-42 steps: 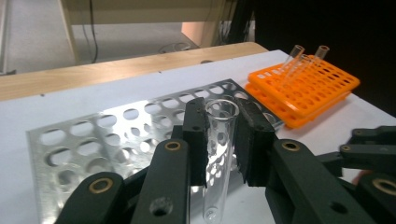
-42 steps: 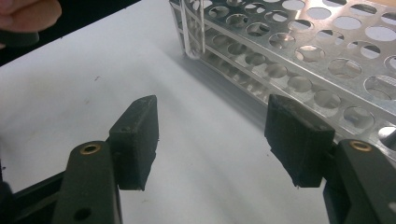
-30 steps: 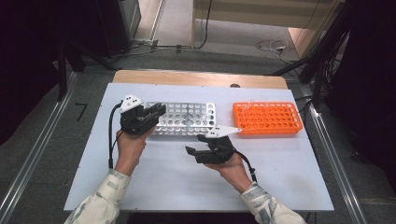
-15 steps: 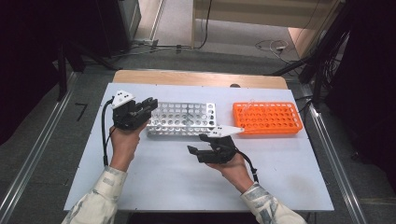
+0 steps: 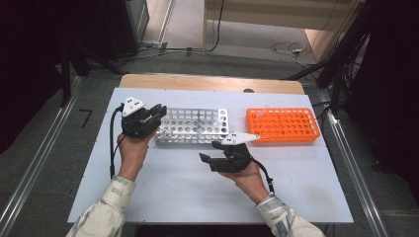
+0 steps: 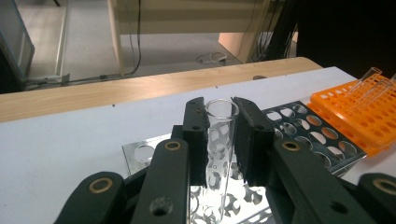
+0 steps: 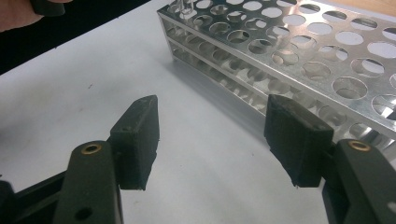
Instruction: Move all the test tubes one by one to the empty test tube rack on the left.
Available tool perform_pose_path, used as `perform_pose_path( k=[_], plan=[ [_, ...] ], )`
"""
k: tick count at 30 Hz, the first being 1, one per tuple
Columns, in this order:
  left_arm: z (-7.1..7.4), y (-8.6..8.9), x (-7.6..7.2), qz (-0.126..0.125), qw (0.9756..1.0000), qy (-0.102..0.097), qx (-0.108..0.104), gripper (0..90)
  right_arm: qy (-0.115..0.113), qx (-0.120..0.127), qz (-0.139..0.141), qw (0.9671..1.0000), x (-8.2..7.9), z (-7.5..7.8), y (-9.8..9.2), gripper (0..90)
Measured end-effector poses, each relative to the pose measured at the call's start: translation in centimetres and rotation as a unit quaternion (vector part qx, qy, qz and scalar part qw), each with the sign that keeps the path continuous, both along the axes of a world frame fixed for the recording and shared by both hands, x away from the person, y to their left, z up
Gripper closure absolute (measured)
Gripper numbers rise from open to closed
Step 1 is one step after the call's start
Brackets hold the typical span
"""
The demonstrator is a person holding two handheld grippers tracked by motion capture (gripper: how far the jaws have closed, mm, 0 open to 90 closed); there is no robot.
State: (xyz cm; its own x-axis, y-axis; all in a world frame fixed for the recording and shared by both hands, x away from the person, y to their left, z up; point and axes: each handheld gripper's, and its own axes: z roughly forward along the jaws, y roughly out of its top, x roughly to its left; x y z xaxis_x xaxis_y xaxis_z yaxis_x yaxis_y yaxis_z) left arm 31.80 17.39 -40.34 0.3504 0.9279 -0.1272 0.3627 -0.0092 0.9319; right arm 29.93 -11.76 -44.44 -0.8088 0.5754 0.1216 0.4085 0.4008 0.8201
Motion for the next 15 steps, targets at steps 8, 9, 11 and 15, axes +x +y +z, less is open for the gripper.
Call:
perform_pose_path(
  k=[8, 9, 11, 15],
  plan=[
    [-0.7, 0.0, 0.0, 0.005, 0.9999, -0.005, 0.010, 75.3, 0.003, 0.000, 0.000, 1.0000, -0.1, 0.0, 0.0, 34.3],
    [-0.8, -0.1, 0.0, 0.005, 0.9999, -0.006, 0.013, 75.3, 0.003, 0.000, 0.001, 1.0000, 0.0, 0.0, 0.0, 34.3],
    [-1.1, -0.2, 0.0, 0.004, 0.9998, -0.007, 0.018, 75.3, 0.001, 0.000, 0.002, 1.0000, -0.1, 0.0, 0.0, 34.4],
    [-1.6, -0.5, -0.1, 0.003, 0.9996, -0.011, 0.025, 75.3, 0.001, -0.001, 0.002, 1.0000, -0.1, 0.0, 0.0, 34.4]
  ],
)
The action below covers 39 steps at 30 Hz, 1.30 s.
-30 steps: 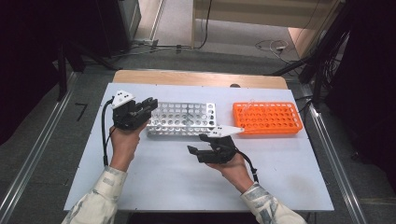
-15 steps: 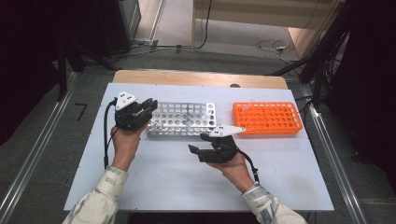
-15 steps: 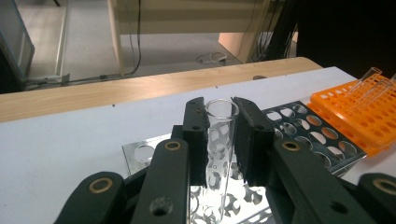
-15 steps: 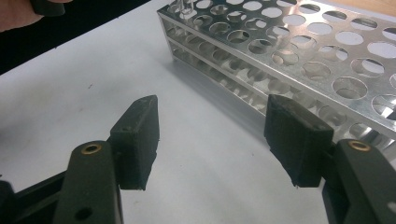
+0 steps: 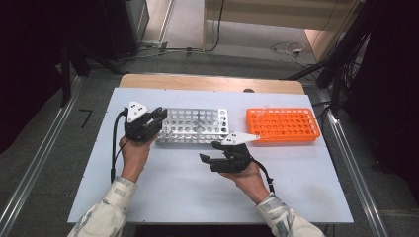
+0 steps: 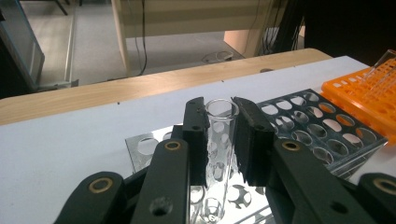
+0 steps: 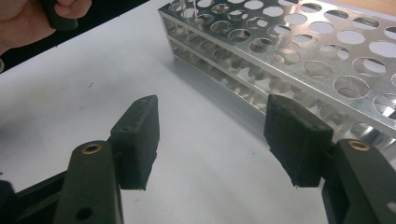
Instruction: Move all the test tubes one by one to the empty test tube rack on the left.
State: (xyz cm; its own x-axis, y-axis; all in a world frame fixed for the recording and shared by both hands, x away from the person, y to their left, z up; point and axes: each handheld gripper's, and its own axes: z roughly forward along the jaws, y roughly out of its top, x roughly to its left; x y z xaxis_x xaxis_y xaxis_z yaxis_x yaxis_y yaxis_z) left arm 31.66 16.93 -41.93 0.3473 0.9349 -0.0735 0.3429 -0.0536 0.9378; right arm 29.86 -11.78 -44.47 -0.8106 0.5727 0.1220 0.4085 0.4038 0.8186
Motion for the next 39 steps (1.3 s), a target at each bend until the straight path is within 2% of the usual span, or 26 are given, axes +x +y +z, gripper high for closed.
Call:
perform_pose_path(
  k=[12, 26, 39],
  plan=[
    [-1.1, -0.5, 0.0, 0.002, 0.9997, 0.010, 0.021, 75.1, 0.000, -0.003, 0.002, 1.0000, 0.0, 0.0, 0.0, 34.5],
    [-1.6, -0.6, 0.0, 0.001, 0.9995, 0.021, 0.025, 74.4, 0.000, -0.004, 0.003, 1.0000, 0.0, -0.1, 0.0, 34.5],
    [-1.5, -0.7, -0.2, -0.002, 0.9996, 0.018, 0.024, 73.7, 0.001, -0.004, 0.002, 1.0000, 0.0, -0.1, -0.1, 34.5]
  ],
)
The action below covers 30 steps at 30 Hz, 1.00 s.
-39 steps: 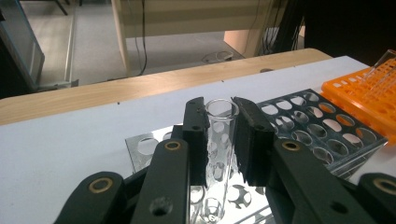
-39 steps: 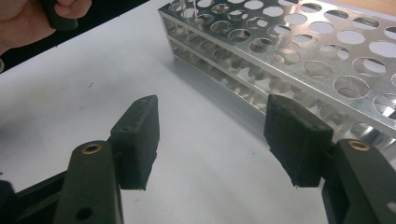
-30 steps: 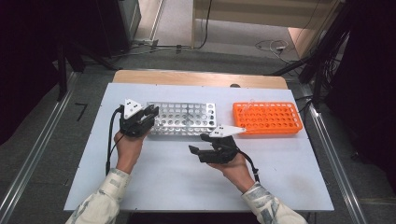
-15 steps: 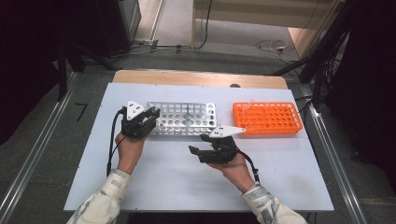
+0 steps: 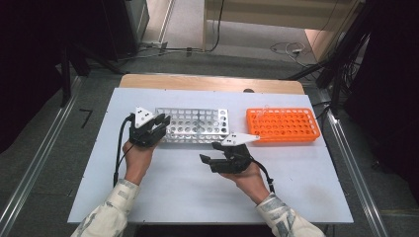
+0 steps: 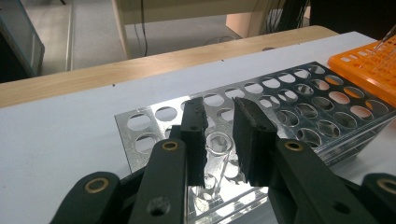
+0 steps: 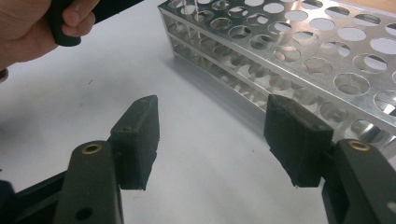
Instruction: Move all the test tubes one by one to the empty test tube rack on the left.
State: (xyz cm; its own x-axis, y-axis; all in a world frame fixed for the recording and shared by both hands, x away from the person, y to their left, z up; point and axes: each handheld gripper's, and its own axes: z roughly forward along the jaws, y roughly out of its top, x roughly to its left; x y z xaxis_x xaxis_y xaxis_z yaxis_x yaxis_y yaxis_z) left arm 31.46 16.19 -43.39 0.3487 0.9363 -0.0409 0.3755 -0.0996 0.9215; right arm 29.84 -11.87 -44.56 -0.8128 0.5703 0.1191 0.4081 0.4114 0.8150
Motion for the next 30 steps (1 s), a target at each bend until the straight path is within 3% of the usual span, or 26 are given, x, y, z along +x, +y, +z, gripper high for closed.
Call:
perform_pose_path(
  k=[6, 12, 16, 21, 30],
  plan=[
    [0.3, 0.2, -0.2, 0.001, 0.9998, -0.004, -0.018, 68.2, -0.003, 0.001, -0.008, 1.0000, 0.3, 0.1, -0.4, 34.4],
    [1.0, 0.3, -0.7, -0.007, 0.9982, -0.001, -0.059, 50.0, -0.006, 0.000, -0.024, 0.9997, 0.7, 0.3, -1.3, 34.6],
    [1.4, 0.2, -1.0, -0.011, 0.9970, 0.002, -0.077, 42.7, -0.007, 0.005, -0.036, 0.9993, 1.0, 0.4, -1.9, 34.6],
    [1.8, -0.2, -1.6, -0.015, 0.9968, 0.006, -0.079, 36.2, -0.013, 0.006, -0.051, 0.9986, 1.5, 0.6, -2.9, 34.7],
    [2.3, -1.5, -2.7, -0.036, 0.9967, 0.002, -0.073, 33.2, -0.021, 0.006, -0.102, 0.9945, 3.0, 1.2, -5.7, 34.8]
  ],
)
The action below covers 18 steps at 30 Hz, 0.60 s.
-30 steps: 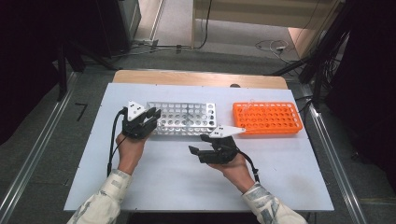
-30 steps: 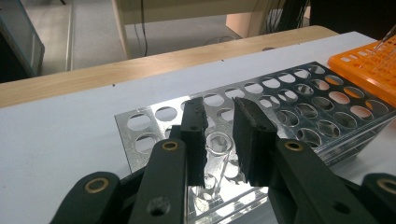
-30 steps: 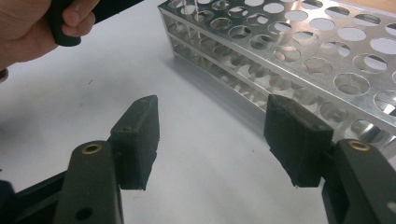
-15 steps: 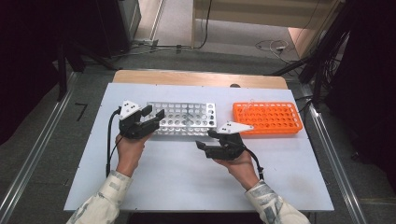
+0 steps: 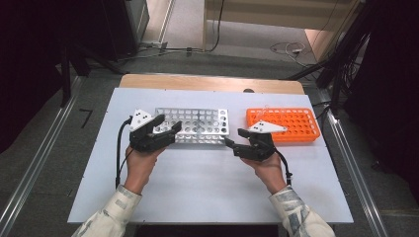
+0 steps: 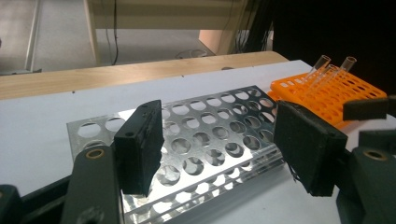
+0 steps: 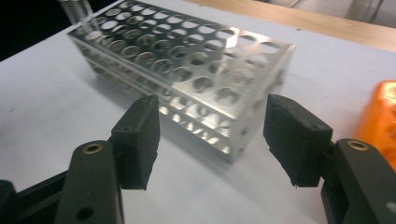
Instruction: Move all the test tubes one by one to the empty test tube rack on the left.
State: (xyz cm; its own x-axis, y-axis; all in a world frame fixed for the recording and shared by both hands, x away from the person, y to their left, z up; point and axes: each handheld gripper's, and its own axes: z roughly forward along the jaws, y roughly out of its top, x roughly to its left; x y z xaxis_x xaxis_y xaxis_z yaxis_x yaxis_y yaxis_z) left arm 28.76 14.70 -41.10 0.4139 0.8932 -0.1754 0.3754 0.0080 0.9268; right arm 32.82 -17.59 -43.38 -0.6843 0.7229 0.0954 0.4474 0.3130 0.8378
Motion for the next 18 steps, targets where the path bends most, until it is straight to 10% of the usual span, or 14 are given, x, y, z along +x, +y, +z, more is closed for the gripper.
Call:
perform_pose_path(
  k=[18],
  plan=[
    [-0.7, -1.8, -0.7, -0.023, 0.9994, 0.010, 0.024, 30.7, -0.016, -0.002, -0.102, 0.9946, 2.6, 0.8, -6.6, 34.7]
  ],
)
